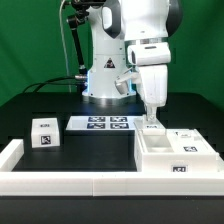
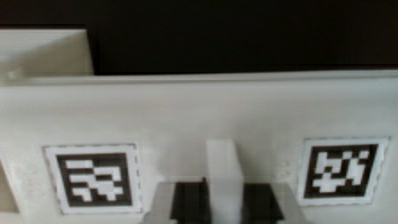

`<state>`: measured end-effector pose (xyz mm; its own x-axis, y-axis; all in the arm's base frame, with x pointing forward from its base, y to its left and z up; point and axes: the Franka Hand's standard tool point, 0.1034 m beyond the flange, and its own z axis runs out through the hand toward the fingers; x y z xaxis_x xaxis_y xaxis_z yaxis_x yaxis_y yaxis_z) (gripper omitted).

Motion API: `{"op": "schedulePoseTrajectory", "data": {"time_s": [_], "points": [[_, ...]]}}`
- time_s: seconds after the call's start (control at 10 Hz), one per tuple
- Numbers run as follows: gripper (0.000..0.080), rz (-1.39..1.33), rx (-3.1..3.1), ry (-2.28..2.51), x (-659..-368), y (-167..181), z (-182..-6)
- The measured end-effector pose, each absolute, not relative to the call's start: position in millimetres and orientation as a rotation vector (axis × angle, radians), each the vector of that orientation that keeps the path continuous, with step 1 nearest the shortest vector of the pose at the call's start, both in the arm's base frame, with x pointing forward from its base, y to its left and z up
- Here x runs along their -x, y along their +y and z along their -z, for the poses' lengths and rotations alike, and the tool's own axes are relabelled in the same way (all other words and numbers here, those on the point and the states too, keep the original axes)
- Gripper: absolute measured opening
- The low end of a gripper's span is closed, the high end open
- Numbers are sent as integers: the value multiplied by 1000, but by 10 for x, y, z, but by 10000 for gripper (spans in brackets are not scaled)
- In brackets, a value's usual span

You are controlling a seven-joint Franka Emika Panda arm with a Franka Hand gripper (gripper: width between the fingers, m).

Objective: Assemble cabinet

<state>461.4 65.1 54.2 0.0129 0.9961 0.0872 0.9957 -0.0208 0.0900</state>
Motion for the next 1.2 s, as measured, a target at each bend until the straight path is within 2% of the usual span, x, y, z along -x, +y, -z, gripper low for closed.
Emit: {"op": "schedulePoseTrajectory", "data": {"time_s": [0.2,1.2], "points": [[69,-204,-2234,2192,-4689,654,-548],[69,-183,-2243,2200,-4715,662,-528]]}}
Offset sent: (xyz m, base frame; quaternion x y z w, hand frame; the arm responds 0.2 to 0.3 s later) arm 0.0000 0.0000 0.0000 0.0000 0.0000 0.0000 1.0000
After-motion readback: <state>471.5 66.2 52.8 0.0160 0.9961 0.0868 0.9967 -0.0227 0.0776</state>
